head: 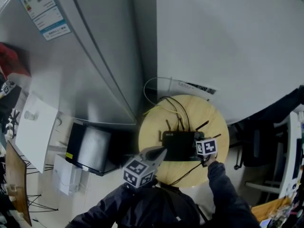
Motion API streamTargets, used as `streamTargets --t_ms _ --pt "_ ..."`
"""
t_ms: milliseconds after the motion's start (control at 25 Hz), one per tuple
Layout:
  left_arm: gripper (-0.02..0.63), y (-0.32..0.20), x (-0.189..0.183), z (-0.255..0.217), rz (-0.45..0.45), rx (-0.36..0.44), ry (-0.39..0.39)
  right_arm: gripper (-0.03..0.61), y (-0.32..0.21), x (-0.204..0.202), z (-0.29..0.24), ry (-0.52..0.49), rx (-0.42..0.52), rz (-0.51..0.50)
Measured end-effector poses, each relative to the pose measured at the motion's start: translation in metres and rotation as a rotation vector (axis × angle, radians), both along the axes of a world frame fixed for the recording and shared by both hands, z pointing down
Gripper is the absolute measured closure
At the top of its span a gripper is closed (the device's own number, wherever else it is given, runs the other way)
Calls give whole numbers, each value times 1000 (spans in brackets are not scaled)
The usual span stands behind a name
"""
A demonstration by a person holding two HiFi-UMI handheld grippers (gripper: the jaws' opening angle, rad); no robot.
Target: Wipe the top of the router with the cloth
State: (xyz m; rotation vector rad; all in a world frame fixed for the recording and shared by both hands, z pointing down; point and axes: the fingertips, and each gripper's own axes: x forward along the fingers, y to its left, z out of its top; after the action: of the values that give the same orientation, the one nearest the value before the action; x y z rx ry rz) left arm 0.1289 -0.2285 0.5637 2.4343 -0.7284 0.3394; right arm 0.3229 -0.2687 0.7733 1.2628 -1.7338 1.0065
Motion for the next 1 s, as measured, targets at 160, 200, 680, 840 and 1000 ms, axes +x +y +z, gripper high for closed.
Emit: streamTargets --t_ms 160,200,680,840,1000 --pt "614 0 -5 0 -7 1 1 506 5 10 5 46 -25 7" --pt "614 1 -7 0 -8 1 0 506 3 9 2 46 -14 9" --pt "614 4 -18 -2 -12 6 4 508 5 -150 -35 -186 71 -173" --pt "614 4 -23 -5 -22 9 2 508 21 -197 -26 -206 28 -236" --pt "614 3 -30 -6 -37 10 -1 508 29 -205 -14 -197 -5 -246"
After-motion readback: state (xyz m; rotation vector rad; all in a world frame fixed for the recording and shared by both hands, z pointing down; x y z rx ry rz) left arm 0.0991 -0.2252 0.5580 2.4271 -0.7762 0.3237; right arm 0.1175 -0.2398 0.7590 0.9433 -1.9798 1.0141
